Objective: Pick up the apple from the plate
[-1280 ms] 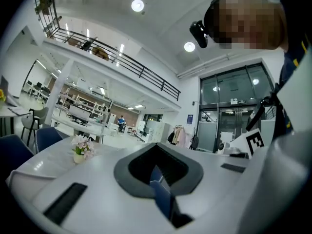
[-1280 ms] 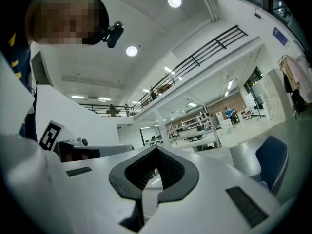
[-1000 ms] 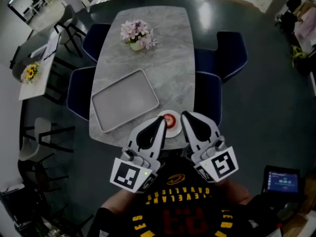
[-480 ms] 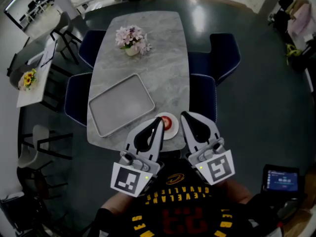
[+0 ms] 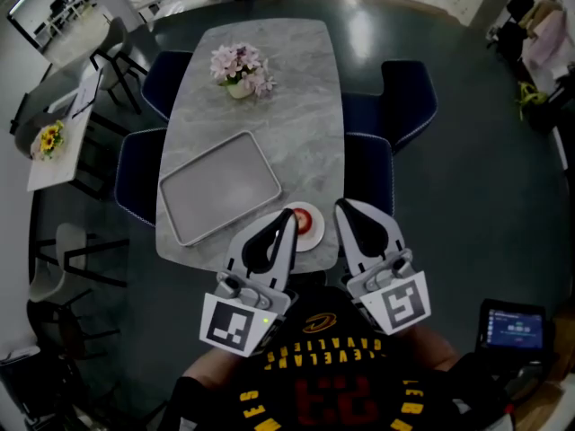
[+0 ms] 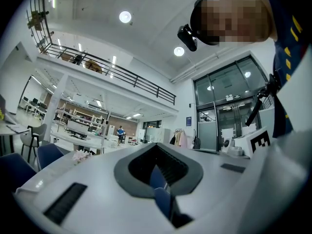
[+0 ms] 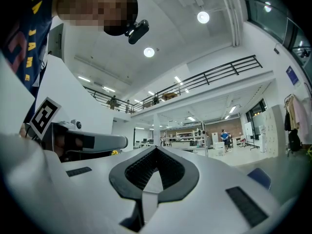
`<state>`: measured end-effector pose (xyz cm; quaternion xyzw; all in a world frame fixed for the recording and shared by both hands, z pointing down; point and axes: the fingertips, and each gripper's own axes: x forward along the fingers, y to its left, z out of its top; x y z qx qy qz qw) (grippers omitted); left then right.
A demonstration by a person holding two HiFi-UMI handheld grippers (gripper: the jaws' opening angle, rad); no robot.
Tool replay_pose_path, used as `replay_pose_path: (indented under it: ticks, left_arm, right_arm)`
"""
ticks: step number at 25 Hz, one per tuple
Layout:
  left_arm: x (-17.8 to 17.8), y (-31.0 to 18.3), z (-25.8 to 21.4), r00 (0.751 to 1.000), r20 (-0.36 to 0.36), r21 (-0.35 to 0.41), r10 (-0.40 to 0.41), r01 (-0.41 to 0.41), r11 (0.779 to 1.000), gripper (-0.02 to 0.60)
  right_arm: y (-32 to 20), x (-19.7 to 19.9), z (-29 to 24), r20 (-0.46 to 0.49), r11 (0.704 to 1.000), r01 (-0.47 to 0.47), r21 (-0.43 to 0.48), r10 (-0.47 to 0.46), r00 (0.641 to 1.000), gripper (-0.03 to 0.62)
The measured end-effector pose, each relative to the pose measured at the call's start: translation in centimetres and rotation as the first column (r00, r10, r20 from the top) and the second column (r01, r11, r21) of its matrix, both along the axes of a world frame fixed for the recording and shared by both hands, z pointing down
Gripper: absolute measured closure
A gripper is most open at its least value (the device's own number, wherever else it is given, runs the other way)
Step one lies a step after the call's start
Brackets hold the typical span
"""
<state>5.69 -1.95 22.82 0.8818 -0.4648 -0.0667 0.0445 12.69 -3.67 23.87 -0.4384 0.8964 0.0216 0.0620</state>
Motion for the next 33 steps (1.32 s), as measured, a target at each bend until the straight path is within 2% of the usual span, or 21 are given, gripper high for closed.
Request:
replay_pose_path:
  ticks: [33]
  left_arm:
    - [-0.9, -1.0, 1.2, 1.0, 0.011, -0.01, -0.013, 0.013, 1.0, 0.581]
  right_arm:
    - [-0.8, -0.4, 1.2, -0.003, 1.0, 0.01, -0.017, -0.01, 1.0, 0.588]
